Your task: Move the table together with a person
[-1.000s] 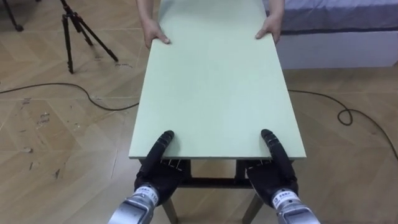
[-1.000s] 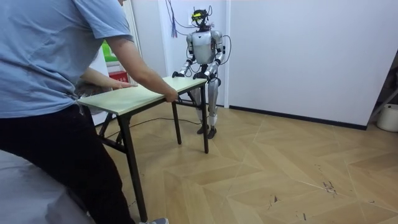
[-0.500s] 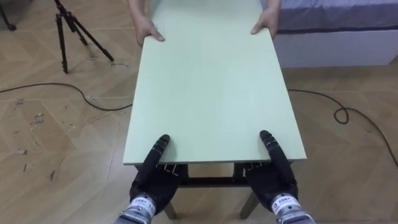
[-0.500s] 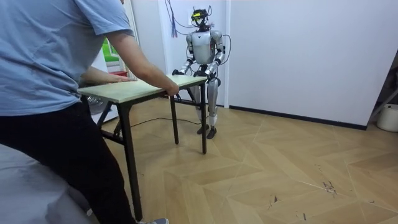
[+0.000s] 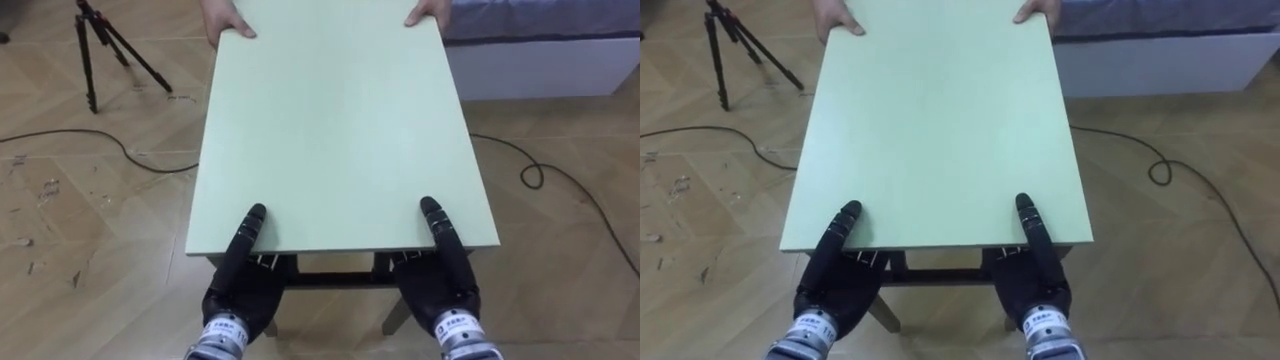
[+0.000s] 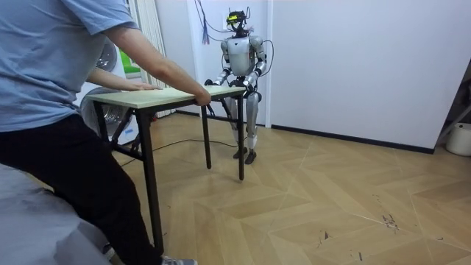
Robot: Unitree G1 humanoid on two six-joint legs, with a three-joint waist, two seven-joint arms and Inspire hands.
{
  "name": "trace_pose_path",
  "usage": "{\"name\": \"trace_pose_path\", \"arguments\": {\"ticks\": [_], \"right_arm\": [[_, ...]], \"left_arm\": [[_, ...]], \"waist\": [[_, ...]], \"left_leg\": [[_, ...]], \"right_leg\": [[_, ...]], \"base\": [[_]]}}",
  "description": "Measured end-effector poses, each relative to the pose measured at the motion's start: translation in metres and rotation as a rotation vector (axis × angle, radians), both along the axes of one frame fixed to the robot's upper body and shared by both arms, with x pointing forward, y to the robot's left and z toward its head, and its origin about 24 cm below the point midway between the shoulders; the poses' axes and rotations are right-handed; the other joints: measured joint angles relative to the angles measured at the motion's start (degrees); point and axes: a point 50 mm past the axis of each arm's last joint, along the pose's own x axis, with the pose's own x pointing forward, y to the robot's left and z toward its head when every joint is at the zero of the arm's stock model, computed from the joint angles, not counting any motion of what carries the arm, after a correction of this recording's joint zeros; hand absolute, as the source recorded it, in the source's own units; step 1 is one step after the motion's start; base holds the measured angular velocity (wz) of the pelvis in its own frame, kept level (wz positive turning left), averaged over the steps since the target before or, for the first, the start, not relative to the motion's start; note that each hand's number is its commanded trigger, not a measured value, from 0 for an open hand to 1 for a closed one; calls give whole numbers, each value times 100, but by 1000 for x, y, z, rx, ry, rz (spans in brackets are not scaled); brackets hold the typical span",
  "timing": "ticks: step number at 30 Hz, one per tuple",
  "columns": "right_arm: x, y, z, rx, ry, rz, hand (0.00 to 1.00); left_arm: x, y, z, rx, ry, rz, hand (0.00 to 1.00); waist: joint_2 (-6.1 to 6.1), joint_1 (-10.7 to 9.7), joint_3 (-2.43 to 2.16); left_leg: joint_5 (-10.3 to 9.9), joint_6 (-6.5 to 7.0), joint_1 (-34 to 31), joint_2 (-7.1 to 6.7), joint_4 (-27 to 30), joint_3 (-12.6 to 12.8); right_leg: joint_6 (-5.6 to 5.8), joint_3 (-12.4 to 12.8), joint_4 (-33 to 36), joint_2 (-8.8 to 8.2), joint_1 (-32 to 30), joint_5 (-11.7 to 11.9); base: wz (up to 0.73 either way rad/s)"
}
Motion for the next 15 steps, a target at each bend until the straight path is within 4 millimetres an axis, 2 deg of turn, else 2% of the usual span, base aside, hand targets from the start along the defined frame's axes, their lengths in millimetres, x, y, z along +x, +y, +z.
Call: {"name": "trace_pose_path", "arguments": {"ticks": [15], "right_arm": [[0, 0, 2, -15, -15, 2, 100]], "left_arm": [[-5, 0, -1, 36, -19, -19, 100]], "waist": [[-19, 2, -3]], "left_leg": [[0, 0, 24, -5, 4, -16]], "right_leg": [[0, -7, -13, 0, 32, 0]], "base": [[0]]}}
